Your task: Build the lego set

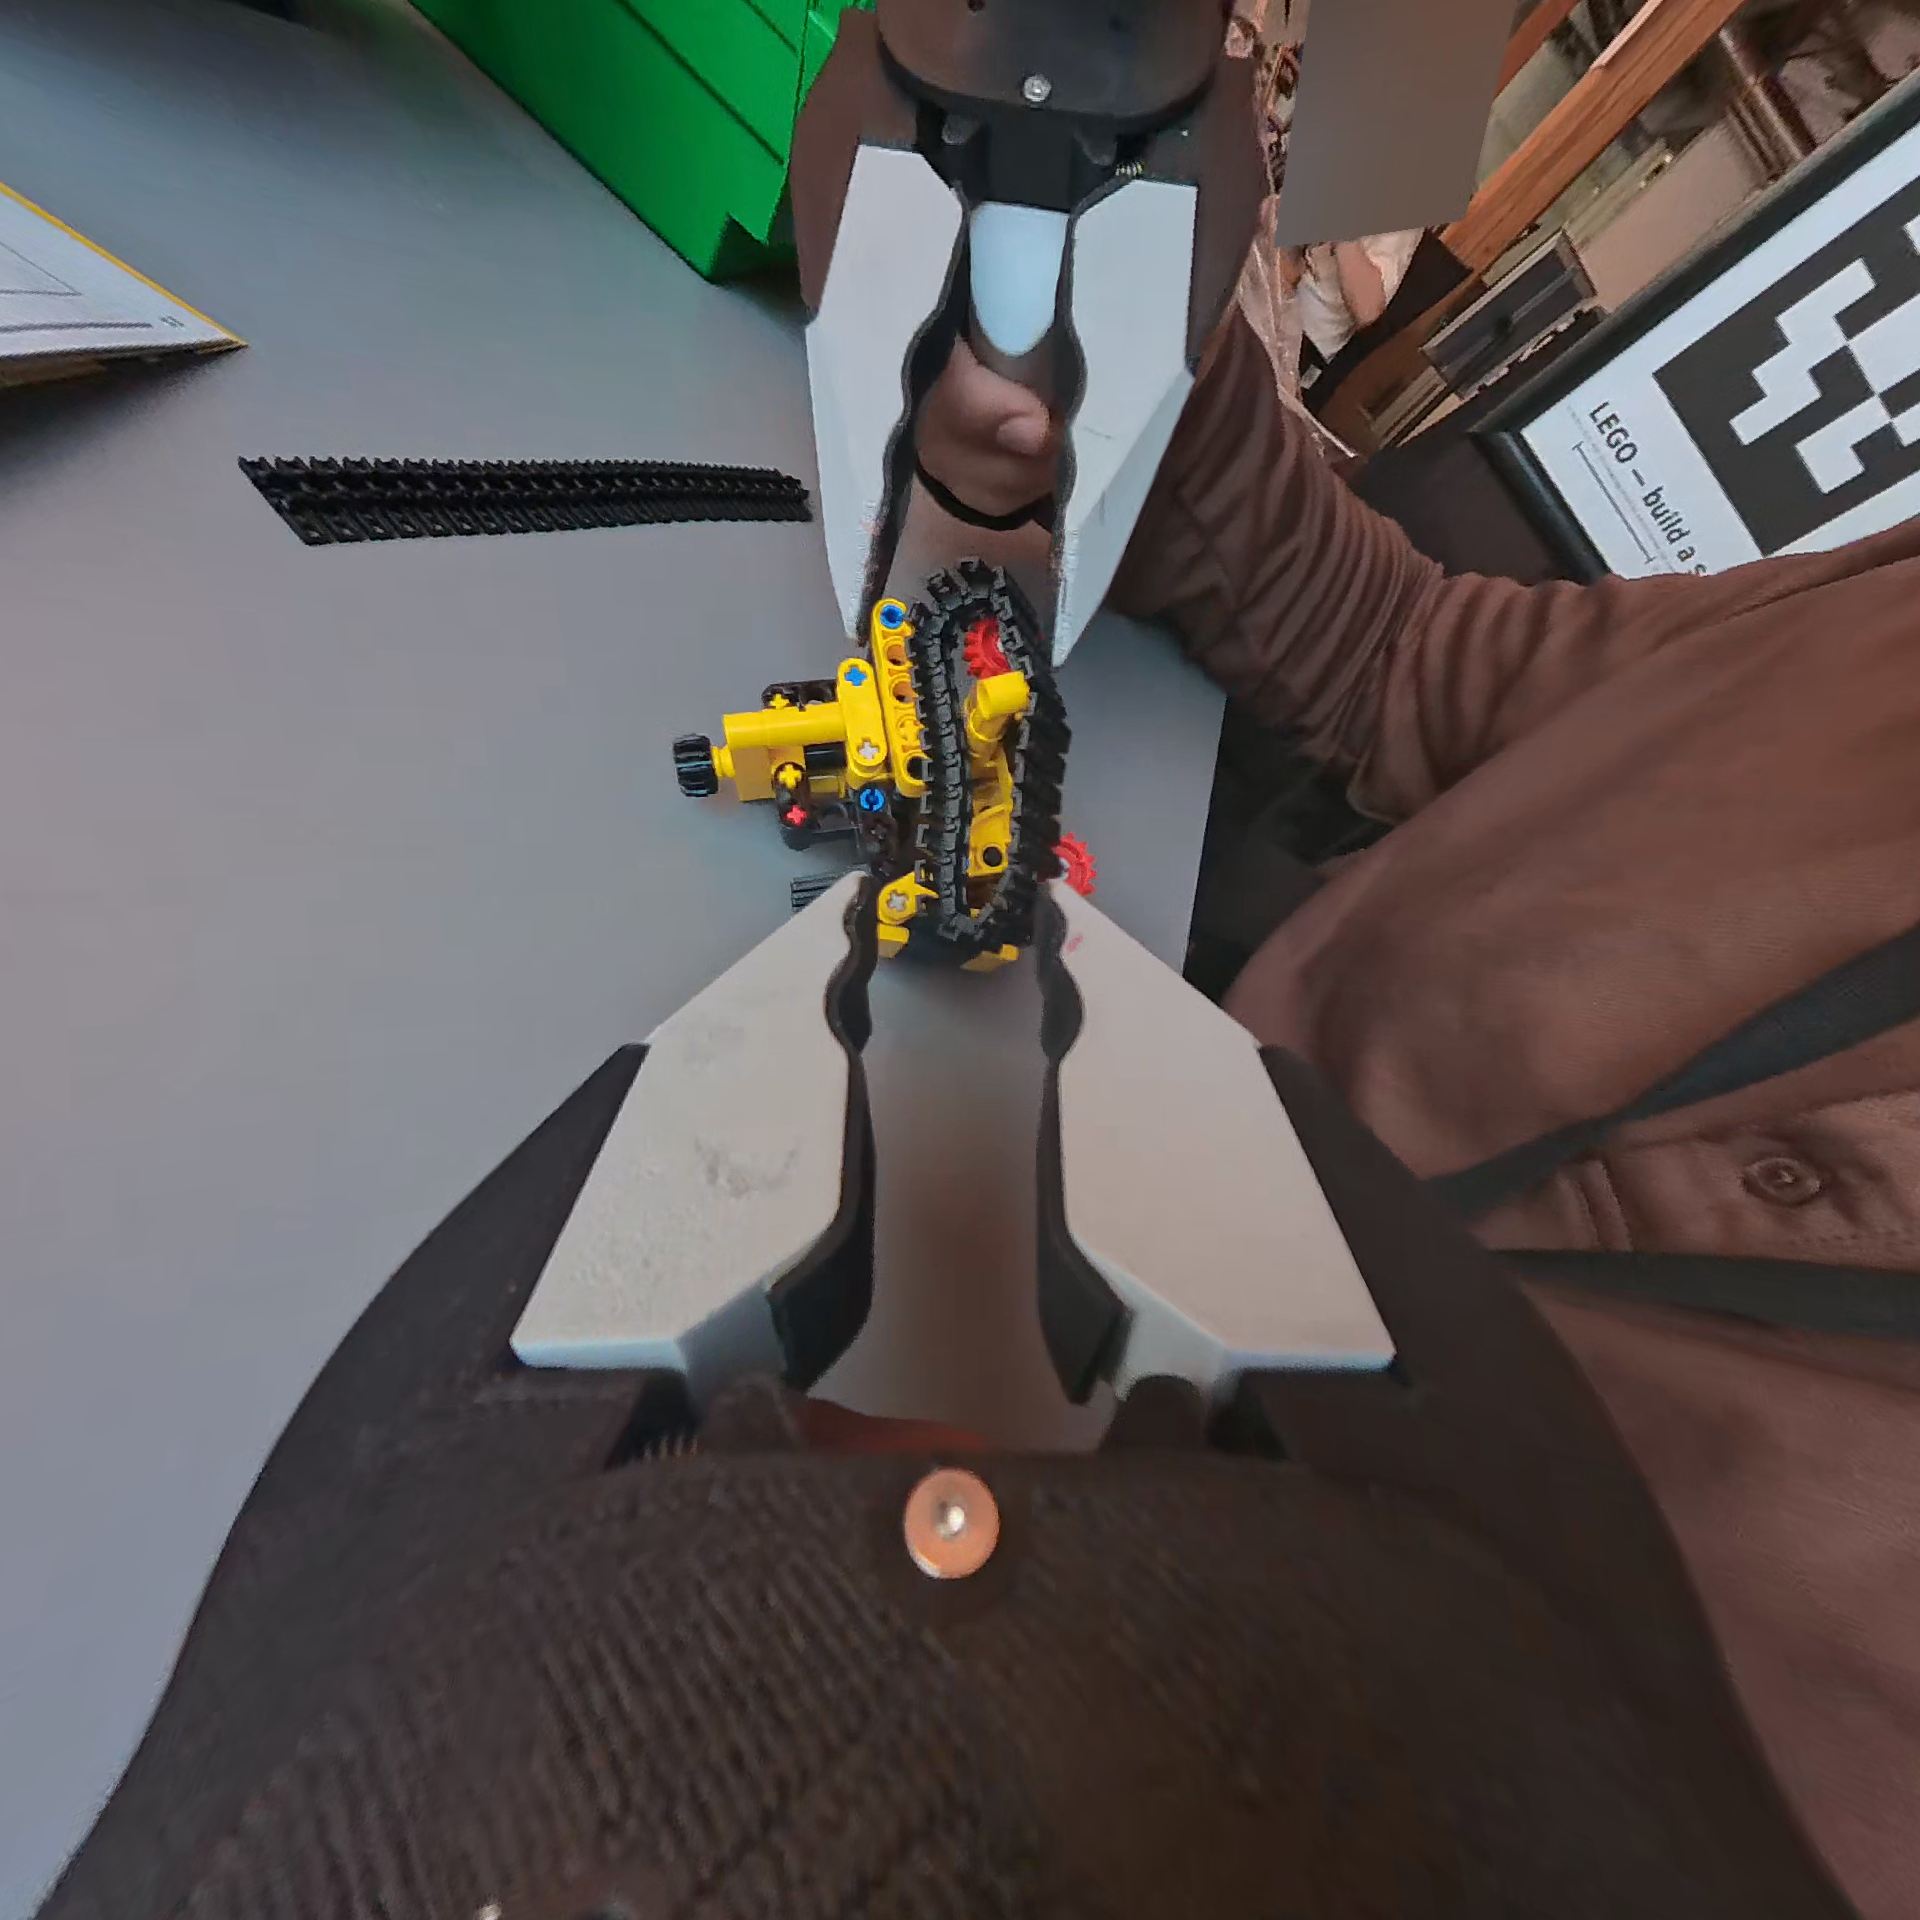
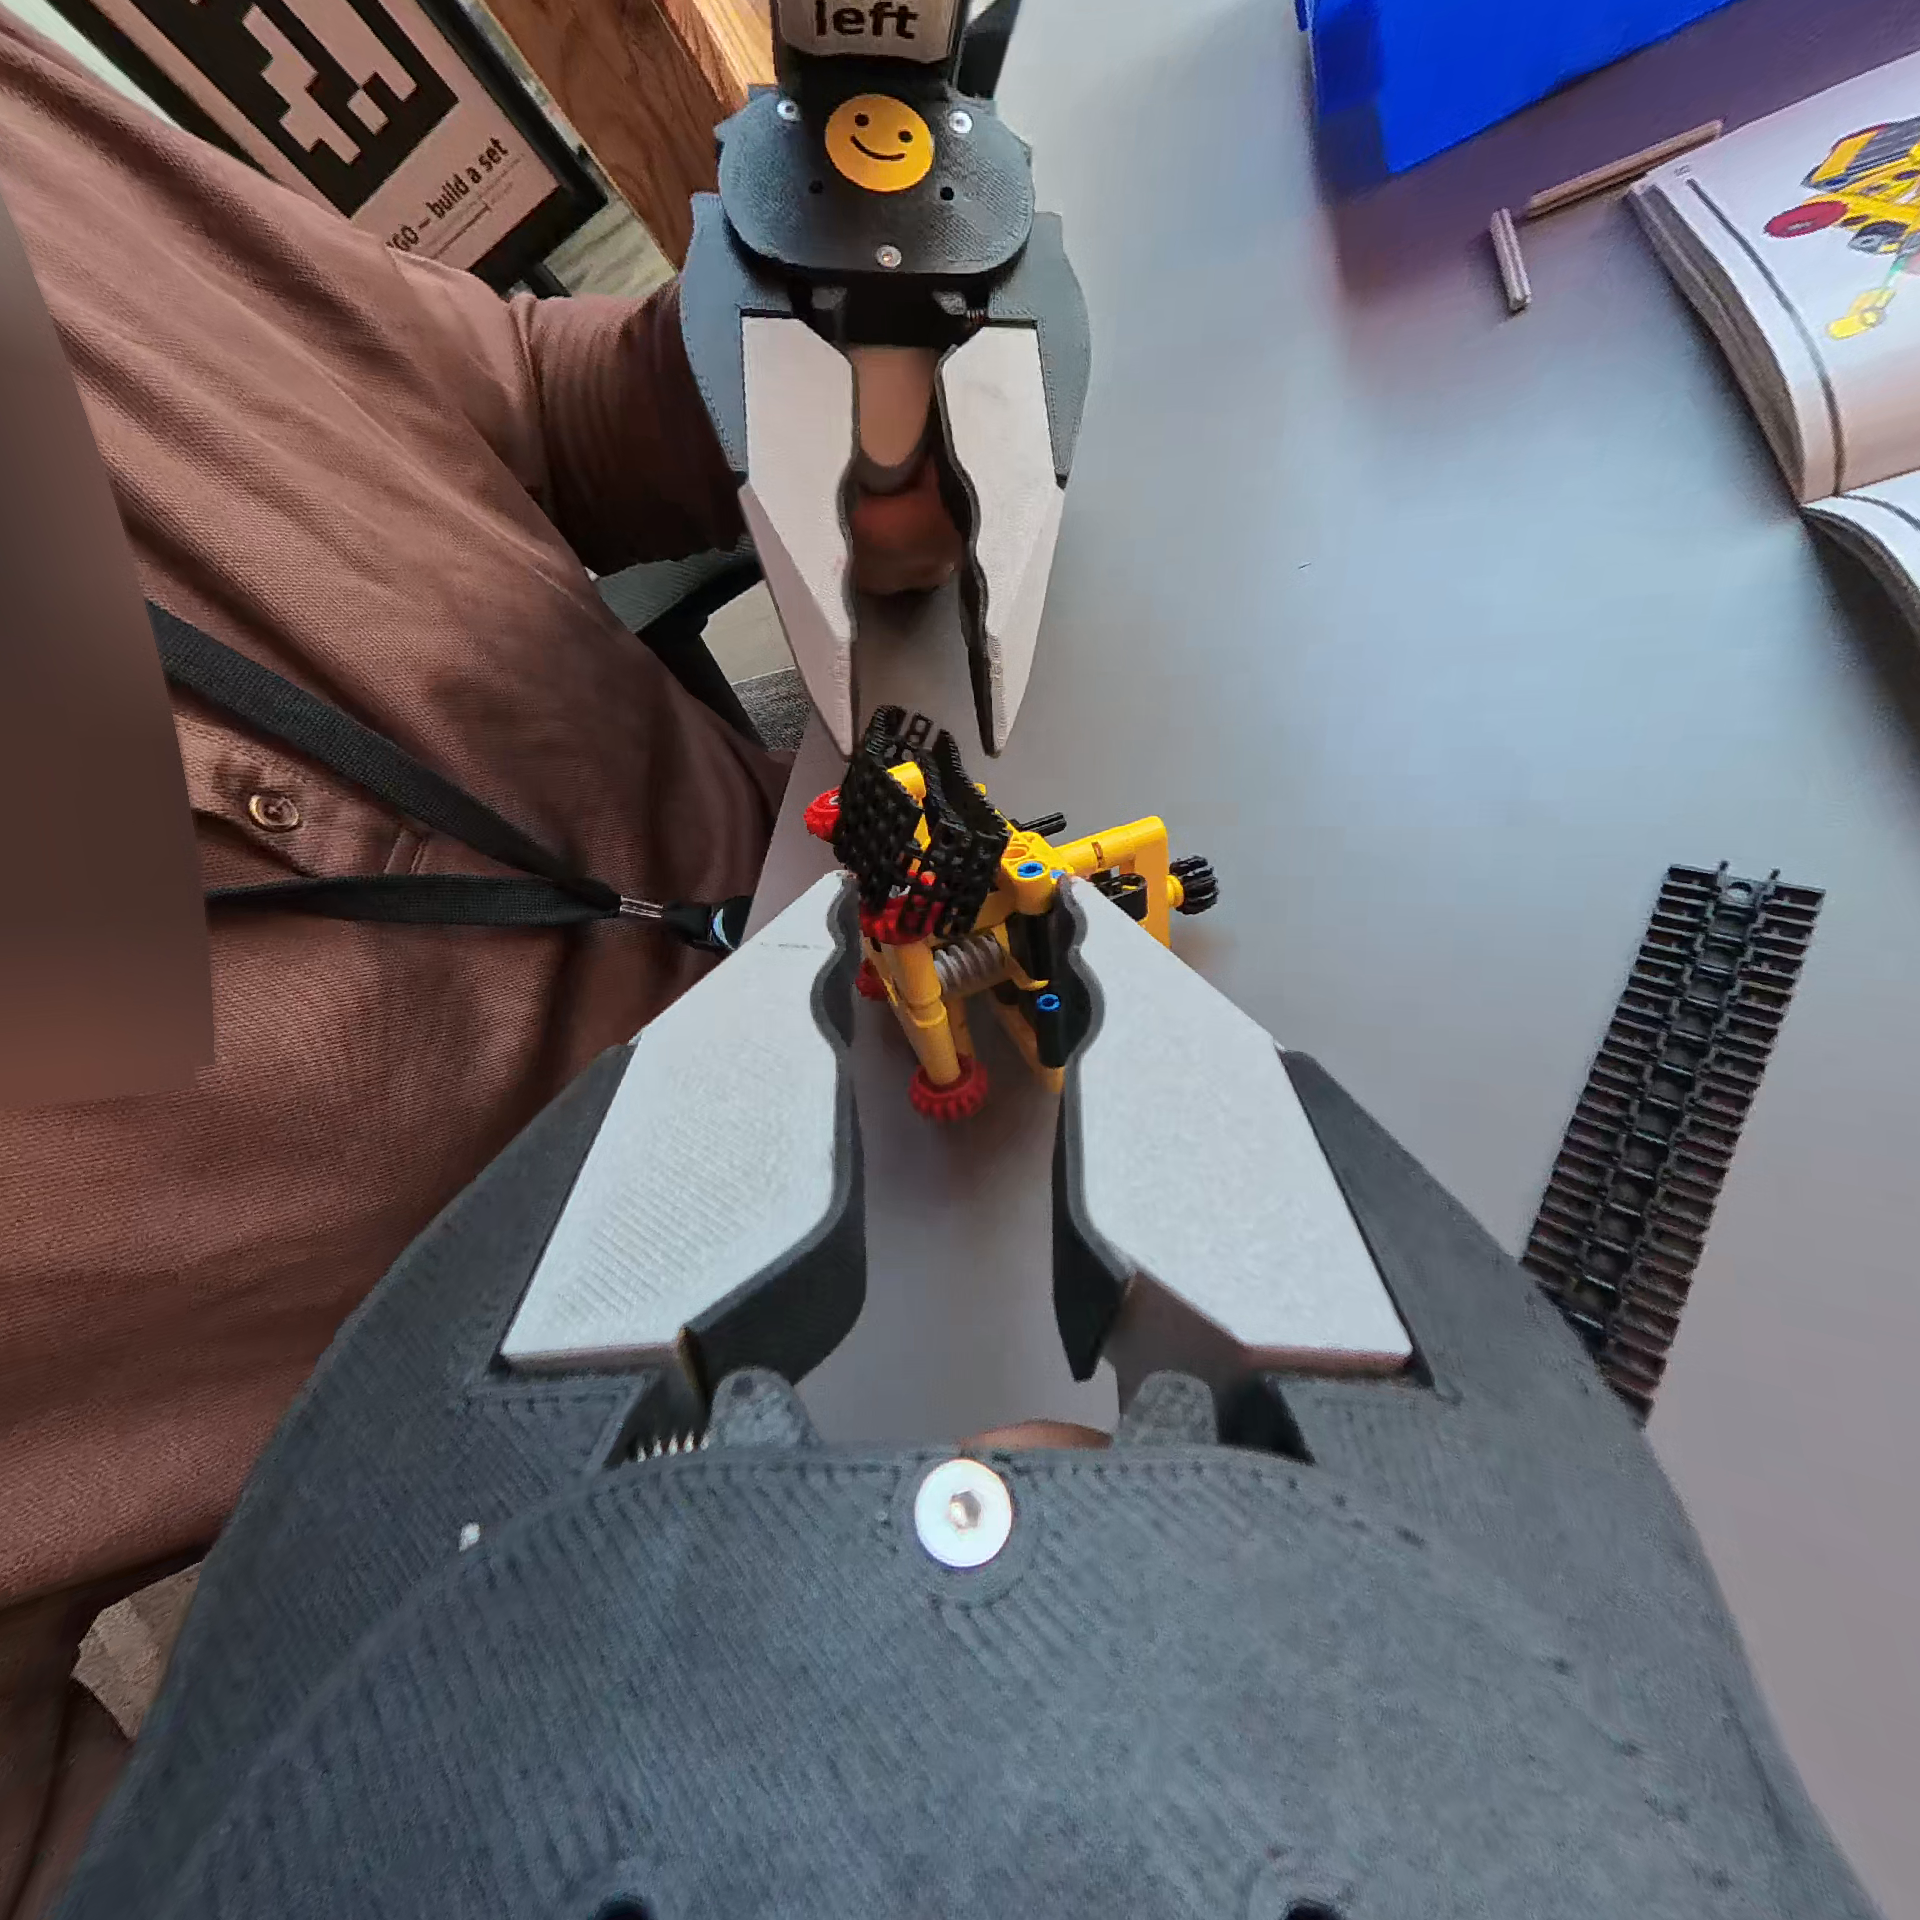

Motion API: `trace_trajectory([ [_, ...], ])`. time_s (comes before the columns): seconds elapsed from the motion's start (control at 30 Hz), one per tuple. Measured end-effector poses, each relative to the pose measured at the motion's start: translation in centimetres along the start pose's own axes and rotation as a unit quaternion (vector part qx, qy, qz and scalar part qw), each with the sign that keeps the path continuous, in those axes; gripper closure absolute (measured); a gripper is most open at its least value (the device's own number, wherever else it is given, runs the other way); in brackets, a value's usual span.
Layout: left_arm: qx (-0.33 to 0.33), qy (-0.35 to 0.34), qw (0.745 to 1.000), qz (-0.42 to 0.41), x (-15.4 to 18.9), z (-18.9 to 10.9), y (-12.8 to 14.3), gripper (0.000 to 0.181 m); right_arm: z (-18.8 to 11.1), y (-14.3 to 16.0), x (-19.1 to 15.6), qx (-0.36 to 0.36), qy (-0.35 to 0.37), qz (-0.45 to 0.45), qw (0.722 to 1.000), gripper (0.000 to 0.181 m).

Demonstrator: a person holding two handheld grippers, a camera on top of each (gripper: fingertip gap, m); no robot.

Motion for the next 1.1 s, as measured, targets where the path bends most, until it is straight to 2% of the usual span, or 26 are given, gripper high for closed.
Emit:
trace_trajectory([
  [0.23, -0.024, 0.025, 0.999, -0.017, 0.8, 0.4, 0.8, 0.155, 0.2, 0.2, -0.5, 0.002, -0.013, 0.001, 1.000, 0.148],
  [0.43, -0.021, 0.032, 0.999, -0.015, 1.5, 0.7, 0.9, 0.164, 0.4, 0.3, -0.9, 0.004, -0.014, -0.015, 1.000, 0.148],
  [0.77, -0.043, -0.020, 0.998, 0.039, 3.2, 0.4, -0.1, 0.167, 0.3, 0.4, -1.5, 0.009, 0.003, -0.053, 0.999, 0.148],
  [0.9, -0.065, -0.081, 0.992, 0.069, 2.7, 0.7, 0.7, 0.153, 0.3, 0.6, -1.7, 0.010, 0.009, -0.063, 0.998, 0.147],
  [1.1, -0.056, -0.153, 0.975, 0.151, 3.2, 0.3, 0.4, 0.155, 0.0, 0.5, -1.5, 0.013, 0.024, -0.078, 0.997, 0.144],
])
Point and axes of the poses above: each gripper's, where its closed fingertips meet, z out along the fingers, y out of its underside, x = y × z across the jaws, the point moved 1 cm from there along -z, back along the fingers, and after that the axes turned 7 degrees about y, right-handed, at the moved point
